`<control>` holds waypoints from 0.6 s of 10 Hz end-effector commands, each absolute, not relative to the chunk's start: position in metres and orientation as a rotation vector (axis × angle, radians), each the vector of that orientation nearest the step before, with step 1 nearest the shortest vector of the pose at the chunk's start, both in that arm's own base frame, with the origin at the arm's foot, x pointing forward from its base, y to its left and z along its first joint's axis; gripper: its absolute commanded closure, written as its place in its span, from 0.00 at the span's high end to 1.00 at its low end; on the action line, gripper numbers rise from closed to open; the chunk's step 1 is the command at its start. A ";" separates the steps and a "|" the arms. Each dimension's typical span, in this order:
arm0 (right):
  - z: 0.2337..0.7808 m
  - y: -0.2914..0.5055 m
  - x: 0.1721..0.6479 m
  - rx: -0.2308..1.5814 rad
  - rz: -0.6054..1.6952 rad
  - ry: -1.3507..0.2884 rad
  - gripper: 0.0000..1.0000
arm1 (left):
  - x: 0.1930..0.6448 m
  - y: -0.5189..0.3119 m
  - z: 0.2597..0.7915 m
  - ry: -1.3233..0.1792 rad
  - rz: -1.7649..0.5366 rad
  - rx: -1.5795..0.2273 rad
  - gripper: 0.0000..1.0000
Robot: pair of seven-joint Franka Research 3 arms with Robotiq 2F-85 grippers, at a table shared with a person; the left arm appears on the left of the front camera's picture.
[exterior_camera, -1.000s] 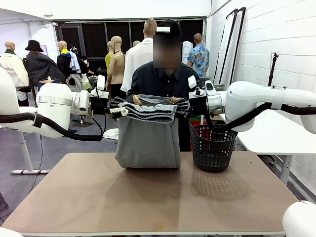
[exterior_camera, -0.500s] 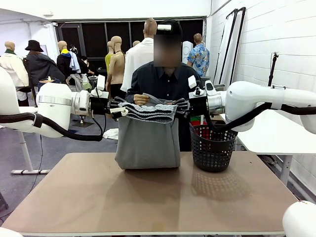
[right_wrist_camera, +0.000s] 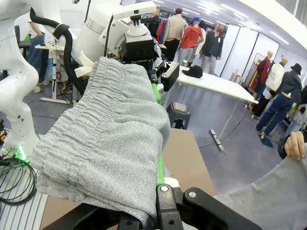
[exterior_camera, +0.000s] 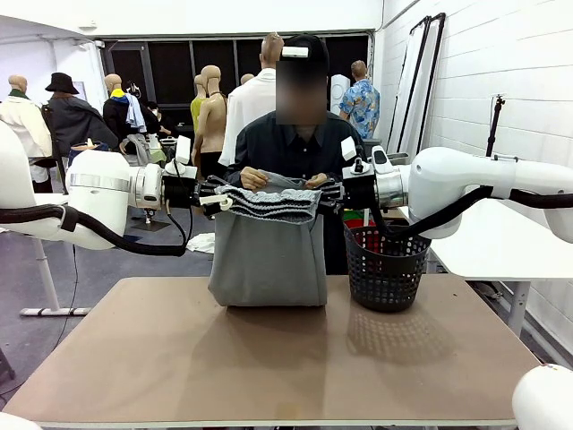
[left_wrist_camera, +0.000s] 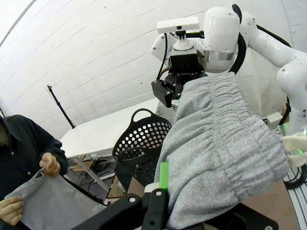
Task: Fold the training pants.
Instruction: Release the ends of the Training pants and then grab the overlapped ends.
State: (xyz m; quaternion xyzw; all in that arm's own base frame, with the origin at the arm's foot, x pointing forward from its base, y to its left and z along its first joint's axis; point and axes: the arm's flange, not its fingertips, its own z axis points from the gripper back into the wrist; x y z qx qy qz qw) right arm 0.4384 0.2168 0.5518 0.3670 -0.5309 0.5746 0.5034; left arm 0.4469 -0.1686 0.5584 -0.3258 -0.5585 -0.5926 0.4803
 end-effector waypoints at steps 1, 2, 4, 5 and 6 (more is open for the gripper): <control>0.556 0.221 0.435 0.888 1.389 -1.279 0.00 | 0.443 -0.170 0.559 -1.400 -1.440 -0.799 0.00; 0.556 0.221 0.435 0.888 1.389 -1.279 0.00 | 0.443 -0.170 0.559 -1.400 -1.440 -0.799 0.00; 0.556 0.221 0.435 0.888 1.389 -1.279 0.00 | 0.443 -0.170 0.559 -1.400 -1.440 -0.799 0.00; 0.556 0.221 0.435 0.888 1.389 -1.279 0.00 | 0.443 -0.170 0.559 -1.400 -1.440 -0.799 0.00; 0.556 0.221 0.435 0.888 1.389 -1.279 0.00 | 0.443 -0.170 0.559 -1.400 -1.440 -0.799 0.00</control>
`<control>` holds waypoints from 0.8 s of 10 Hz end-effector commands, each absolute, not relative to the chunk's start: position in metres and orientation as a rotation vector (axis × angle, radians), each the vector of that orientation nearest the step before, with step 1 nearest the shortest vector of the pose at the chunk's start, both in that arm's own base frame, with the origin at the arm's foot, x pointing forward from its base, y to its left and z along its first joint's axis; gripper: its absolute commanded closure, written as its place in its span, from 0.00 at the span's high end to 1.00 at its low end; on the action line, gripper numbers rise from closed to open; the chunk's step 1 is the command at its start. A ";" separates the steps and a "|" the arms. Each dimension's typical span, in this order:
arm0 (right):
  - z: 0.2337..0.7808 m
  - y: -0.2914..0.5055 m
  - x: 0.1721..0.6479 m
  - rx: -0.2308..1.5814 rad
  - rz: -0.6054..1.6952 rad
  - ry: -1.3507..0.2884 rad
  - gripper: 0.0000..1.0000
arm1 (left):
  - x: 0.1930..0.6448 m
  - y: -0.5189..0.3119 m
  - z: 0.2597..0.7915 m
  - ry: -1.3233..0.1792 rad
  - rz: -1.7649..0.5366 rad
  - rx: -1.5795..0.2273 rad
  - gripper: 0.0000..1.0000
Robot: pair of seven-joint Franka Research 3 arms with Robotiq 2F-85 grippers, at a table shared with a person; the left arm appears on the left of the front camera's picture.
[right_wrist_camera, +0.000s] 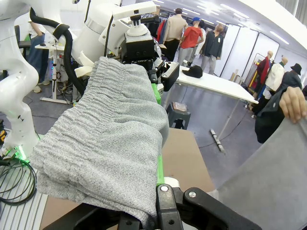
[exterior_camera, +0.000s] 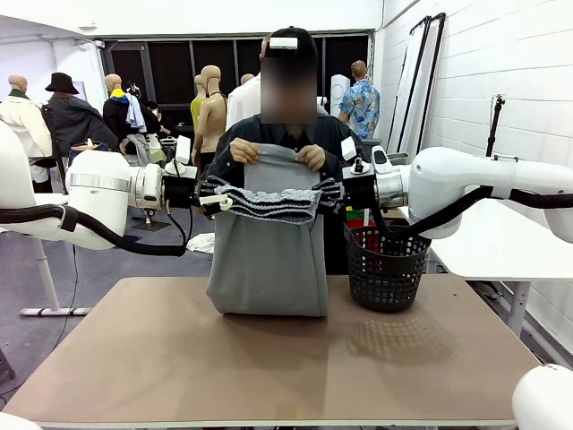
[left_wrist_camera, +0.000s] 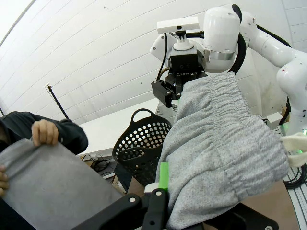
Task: Fold the training pants.
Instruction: Release the ends of the Training pants and then grab the overlapped ends.
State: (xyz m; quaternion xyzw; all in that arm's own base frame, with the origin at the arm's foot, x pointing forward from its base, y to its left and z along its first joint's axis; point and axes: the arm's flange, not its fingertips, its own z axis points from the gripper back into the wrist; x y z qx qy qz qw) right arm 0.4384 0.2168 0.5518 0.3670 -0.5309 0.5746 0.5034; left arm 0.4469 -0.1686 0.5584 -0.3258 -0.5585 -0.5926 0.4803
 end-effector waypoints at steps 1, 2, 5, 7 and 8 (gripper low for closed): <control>0.556 0.221 0.435 0.888 1.389 -1.279 0.00 | 0.443 -0.170 0.559 -1.400 -1.440 -0.799 0.00; 0.556 0.221 0.435 0.888 1.389 -1.279 0.00 | 0.443 -0.170 0.559 -1.400 -1.440 -0.799 0.00; 0.556 0.221 0.435 0.888 1.389 -1.279 0.00 | 0.443 -0.170 0.559 -1.400 -1.440 -0.799 0.00; 0.556 0.221 0.435 0.888 1.389 -1.279 0.00 | 0.443 -0.170 0.559 -1.400 -1.440 -0.799 0.00; 0.556 0.221 0.435 0.888 1.389 -1.279 0.00 | 0.443 -0.170 0.559 -1.400 -1.440 -0.799 0.00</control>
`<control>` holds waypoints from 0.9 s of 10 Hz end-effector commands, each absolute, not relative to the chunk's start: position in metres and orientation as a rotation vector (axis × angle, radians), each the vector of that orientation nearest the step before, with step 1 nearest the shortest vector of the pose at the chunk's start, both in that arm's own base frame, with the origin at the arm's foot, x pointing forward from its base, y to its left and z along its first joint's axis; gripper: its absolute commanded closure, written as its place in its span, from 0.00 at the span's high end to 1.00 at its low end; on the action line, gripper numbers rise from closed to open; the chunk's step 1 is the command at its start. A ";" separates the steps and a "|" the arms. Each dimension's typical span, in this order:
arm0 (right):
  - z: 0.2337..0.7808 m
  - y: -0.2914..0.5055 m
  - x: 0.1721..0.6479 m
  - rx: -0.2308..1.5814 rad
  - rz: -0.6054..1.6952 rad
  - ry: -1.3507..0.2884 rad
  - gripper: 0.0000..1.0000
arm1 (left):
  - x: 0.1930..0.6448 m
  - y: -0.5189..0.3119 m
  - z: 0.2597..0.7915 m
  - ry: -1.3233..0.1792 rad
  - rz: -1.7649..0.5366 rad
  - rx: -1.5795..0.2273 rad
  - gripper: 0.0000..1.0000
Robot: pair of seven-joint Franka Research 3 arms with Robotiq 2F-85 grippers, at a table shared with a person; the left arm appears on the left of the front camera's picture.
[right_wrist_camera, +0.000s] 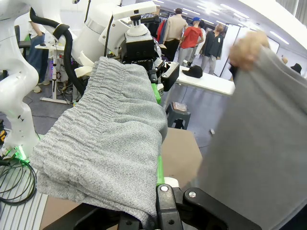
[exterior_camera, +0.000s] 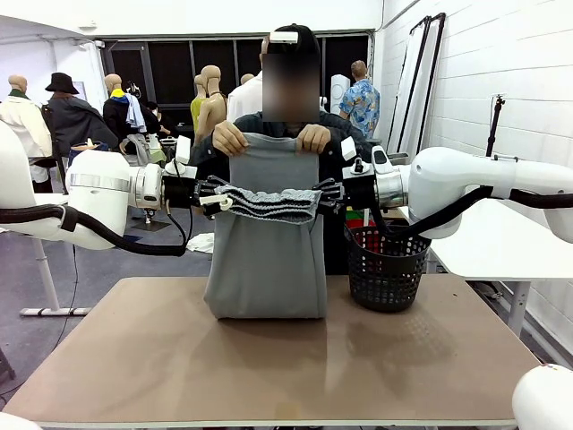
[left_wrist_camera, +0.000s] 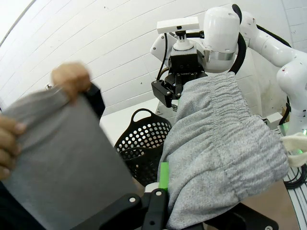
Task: Fold the training pants.
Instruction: Release the ends of the Training pants and then grab the overlapped ends.
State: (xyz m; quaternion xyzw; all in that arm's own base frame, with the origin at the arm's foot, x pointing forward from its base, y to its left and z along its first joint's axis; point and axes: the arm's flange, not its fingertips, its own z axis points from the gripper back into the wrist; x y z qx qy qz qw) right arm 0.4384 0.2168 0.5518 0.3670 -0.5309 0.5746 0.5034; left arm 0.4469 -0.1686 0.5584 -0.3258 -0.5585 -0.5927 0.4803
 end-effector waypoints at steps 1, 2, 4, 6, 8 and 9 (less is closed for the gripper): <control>0.556 0.221 0.435 0.888 1.389 -1.279 0.00 | 0.443 -0.170 0.559 -1.400 -1.440 -0.799 0.00; 0.556 0.221 0.435 0.888 1.389 -1.279 0.00 | 0.443 -0.170 0.559 -1.400 -1.440 -0.799 0.00; 0.556 0.221 0.435 0.888 1.389 -1.279 0.00 | 0.443 -0.170 0.559 -1.400 -1.440 -0.799 0.00; 0.556 0.221 0.435 0.888 1.389 -1.279 0.00 | 0.443 -0.170 0.559 -1.400 -1.440 -0.799 0.00; 0.556 0.221 0.435 0.888 1.389 -1.279 0.00 | 0.443 -0.170 0.559 -1.400 -1.440 -0.799 0.00; 0.556 0.221 0.435 0.888 1.389 -1.279 0.00 | 0.443 -0.170 0.559 -1.400 -1.440 -0.799 0.00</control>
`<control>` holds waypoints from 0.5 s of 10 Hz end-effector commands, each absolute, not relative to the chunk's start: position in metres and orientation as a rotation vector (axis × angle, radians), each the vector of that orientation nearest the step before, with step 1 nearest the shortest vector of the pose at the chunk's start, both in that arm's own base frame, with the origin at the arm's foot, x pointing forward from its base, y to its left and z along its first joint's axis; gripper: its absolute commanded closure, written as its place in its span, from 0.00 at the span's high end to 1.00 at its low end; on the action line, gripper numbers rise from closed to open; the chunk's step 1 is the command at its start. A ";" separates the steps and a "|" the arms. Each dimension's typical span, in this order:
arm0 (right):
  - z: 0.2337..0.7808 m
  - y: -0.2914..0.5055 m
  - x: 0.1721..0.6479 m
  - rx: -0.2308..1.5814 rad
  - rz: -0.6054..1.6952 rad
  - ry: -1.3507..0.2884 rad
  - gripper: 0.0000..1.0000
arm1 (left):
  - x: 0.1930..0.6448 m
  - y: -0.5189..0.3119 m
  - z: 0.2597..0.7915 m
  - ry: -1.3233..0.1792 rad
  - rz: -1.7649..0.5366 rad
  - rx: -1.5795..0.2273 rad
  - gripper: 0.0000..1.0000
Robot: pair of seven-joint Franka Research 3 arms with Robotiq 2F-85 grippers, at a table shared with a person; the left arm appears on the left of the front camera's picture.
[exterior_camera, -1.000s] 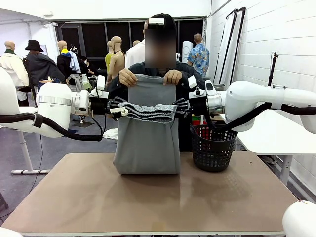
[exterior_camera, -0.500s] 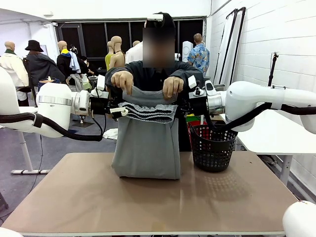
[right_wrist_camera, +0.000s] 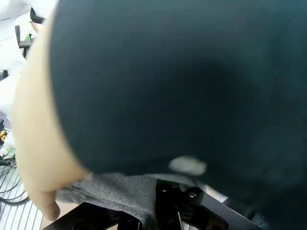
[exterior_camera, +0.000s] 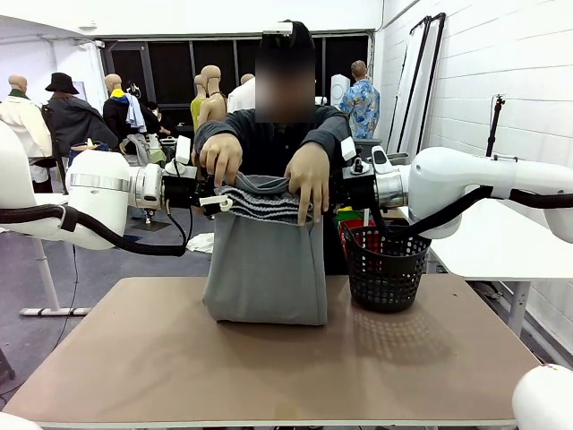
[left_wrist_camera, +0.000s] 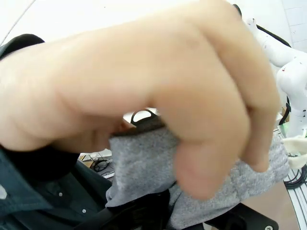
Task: Fold the training pants.
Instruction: Release the ends of the Training pants and then grab the overlapped ends.
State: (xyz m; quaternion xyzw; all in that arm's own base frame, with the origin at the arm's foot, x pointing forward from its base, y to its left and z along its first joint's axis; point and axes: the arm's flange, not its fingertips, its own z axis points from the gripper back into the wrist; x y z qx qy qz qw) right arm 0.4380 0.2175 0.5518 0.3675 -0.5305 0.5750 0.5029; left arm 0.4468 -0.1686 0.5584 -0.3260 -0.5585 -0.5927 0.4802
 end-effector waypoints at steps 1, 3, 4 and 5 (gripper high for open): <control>0.556 0.221 0.435 0.888 1.389 -1.279 0.00 | 0.443 -0.170 0.559 -1.400 -1.440 -0.799 0.00; 0.556 0.221 0.435 0.888 1.389 -1.279 0.00 | 0.443 -0.170 0.559 -1.400 -1.440 -0.799 0.00; 0.556 0.221 0.435 0.888 1.389 -1.279 0.00 | 0.443 -0.170 0.559 -1.400 -1.440 -0.799 0.00; 0.556 0.221 0.435 0.888 1.389 -1.279 0.00 | 0.443 -0.170 0.559 -1.400 -1.440 -0.799 0.00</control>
